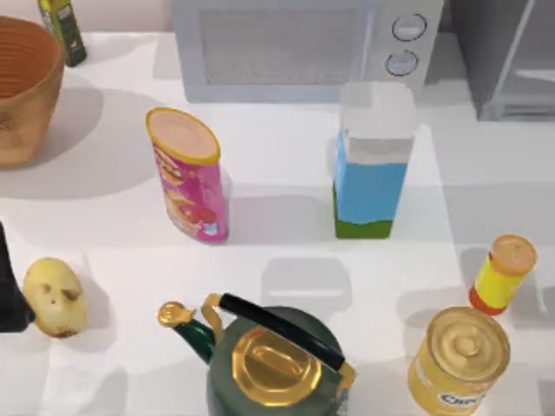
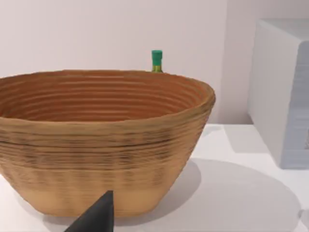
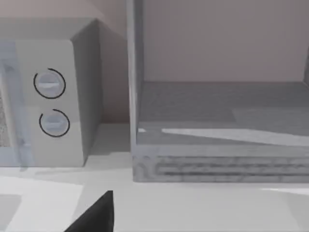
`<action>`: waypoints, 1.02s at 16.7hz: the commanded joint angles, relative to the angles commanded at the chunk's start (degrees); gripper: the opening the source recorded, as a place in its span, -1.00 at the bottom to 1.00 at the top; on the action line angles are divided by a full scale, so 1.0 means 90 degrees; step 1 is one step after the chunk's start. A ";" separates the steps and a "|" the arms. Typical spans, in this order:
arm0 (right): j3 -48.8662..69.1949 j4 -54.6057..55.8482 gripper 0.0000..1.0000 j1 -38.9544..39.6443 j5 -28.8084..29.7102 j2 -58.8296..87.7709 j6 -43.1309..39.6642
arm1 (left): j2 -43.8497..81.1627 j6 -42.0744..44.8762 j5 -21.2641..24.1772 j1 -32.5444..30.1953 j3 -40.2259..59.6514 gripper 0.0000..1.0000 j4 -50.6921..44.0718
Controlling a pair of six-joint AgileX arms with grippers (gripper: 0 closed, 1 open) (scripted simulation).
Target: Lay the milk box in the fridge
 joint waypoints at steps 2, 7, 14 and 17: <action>0.0000 0.0000 1.00 0.0000 0.0000 0.0000 0.0000 | 0.0000 0.0000 0.0000 0.0000 0.0000 1.00 0.0000; 0.0485 0.0949 1.00 0.0705 0.0430 0.0963 0.0117 | 0.0000 0.0000 0.0000 0.0000 0.0000 1.00 0.0000; 0.1869 0.4074 1.00 0.2760 0.1911 0.4957 0.0470 | 0.0000 0.0000 0.0000 0.0000 0.0000 1.00 0.0000; 0.2565 0.5476 1.00 0.3618 0.2713 0.7328 0.0600 | 0.0000 0.0000 0.0000 0.0000 0.0000 1.00 0.0000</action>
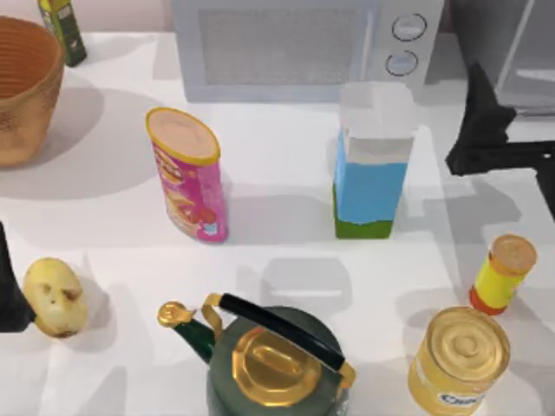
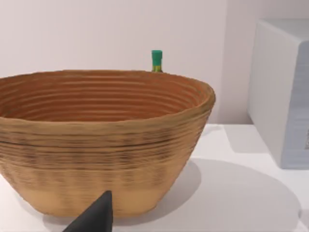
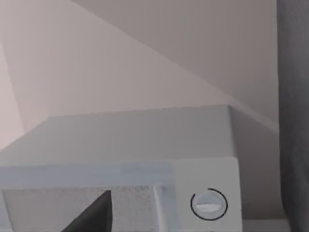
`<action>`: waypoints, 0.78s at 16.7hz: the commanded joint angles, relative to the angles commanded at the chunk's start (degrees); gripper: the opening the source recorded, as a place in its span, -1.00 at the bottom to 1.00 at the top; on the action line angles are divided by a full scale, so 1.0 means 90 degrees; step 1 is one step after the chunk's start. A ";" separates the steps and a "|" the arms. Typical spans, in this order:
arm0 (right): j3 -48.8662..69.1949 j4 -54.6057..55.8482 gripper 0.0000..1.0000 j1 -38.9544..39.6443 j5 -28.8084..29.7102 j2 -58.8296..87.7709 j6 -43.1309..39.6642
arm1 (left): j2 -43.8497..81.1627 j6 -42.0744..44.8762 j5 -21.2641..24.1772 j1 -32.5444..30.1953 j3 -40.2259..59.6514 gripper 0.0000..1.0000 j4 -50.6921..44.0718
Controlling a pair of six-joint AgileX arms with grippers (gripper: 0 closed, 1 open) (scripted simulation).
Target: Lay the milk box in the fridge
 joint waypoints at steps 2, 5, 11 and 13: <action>0.0453 0.0827 1.00 0.0482 0.0542 0.1586 0.0070 | 0.0000 0.0000 0.0000 0.0000 0.0000 1.00 0.0000; 0.1073 0.1856 1.00 0.1044 0.1315 0.3680 0.0157 | 0.0000 0.0000 0.0000 0.0000 0.0000 1.00 0.0000; 0.1780 0.2838 1.00 0.1543 0.2457 0.6138 0.0236 | 0.0000 0.0000 0.0000 0.0000 0.0000 1.00 0.0000; 0.1816 0.2885 1.00 0.1556 0.2611 0.6419 0.0236 | 0.0000 0.0000 0.0000 0.0000 0.0000 1.00 0.0000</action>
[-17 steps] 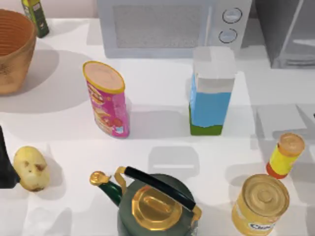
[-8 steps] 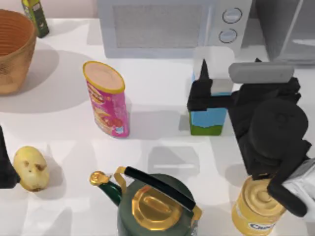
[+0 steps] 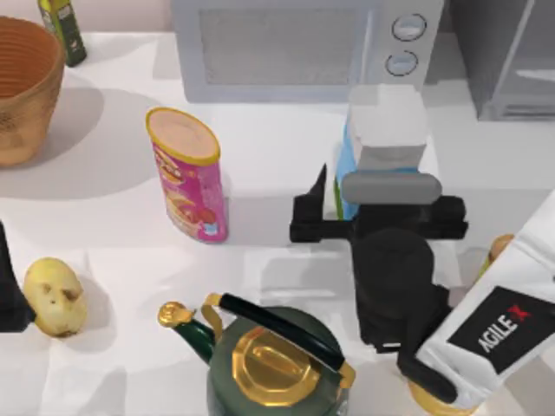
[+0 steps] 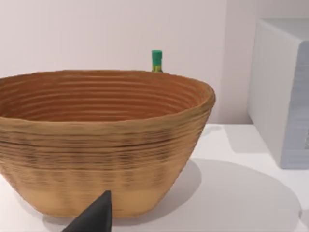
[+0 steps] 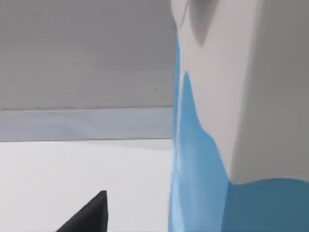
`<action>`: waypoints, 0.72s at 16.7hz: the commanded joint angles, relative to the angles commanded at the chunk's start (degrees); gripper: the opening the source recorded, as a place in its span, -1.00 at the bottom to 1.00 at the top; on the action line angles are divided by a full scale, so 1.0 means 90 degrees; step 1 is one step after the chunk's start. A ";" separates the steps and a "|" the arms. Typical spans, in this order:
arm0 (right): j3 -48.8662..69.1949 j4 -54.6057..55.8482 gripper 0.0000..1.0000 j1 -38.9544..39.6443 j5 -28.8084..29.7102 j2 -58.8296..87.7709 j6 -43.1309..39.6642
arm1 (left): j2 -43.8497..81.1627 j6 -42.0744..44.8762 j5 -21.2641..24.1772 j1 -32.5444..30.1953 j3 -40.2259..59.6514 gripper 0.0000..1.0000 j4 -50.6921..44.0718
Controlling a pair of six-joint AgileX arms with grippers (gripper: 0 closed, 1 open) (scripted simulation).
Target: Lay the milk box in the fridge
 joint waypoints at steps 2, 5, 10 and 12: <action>0.0001 0.0002 1.00 0.0000 0.0022 0.0041 0.0000 | 0.0000 0.0000 0.0000 0.0000 0.0000 1.00 0.0000; 0.0023 0.0013 1.00 -0.0006 0.0005 -0.0034 0.0004 | 0.0000 0.0000 0.0000 0.0000 0.0000 1.00 0.0000; 0.0226 -0.0386 1.00 -0.0103 -0.0088 -0.0166 -0.0049 | 0.0000 0.0000 0.0000 0.0000 0.0000 1.00 0.0000; 0.0433 -0.0548 1.00 -0.0235 -0.0214 -0.0152 -0.0078 | 0.0000 0.0000 0.0000 0.0000 0.0000 1.00 0.0000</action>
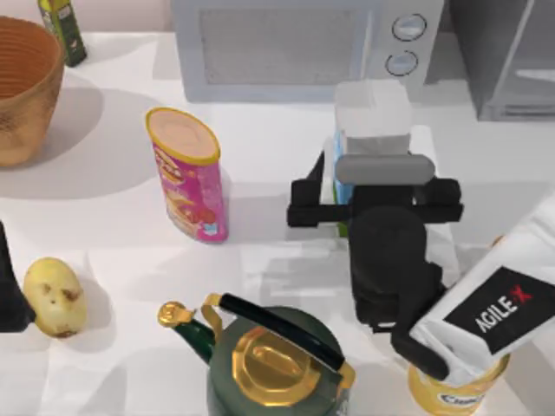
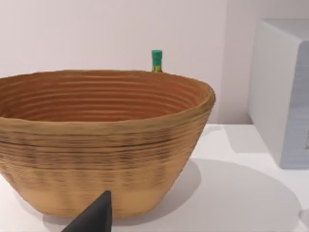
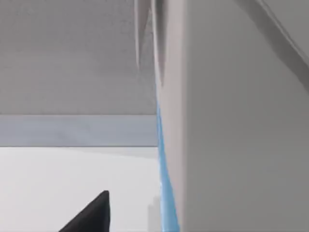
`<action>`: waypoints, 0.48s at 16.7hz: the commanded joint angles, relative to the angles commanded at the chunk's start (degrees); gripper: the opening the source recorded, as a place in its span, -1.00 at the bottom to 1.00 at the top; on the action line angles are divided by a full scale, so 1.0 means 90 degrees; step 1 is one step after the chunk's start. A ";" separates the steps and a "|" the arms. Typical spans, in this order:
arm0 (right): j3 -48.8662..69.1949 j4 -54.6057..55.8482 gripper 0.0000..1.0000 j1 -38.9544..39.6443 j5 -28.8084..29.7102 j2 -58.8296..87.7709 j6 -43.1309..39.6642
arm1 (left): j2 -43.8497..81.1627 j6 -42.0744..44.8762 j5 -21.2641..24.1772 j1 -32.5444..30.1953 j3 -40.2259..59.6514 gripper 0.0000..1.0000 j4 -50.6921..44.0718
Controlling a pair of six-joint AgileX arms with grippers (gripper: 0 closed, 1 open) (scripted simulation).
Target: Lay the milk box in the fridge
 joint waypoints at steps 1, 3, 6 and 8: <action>0.0110 -0.0044 1.00 -0.0082 -0.0076 0.0051 -0.0017 | 0.0000 0.0000 0.0000 0.0000 0.0000 1.00 0.0000; 0.0313 -0.0047 1.00 -0.0247 -0.0228 0.0232 -0.0048 | 0.0000 0.0000 0.0000 0.0000 0.0000 1.00 0.0000; 0.0522 0.0103 1.00 -0.0401 -0.0379 0.0585 -0.0069 | 0.0000 0.0000 0.0000 0.0000 0.0000 1.00 0.0000; 0.0574 0.0184 1.00 -0.0425 -0.0408 0.0719 -0.0071 | 0.0000 0.0000 0.0000 0.0000 0.0000 1.00 0.0000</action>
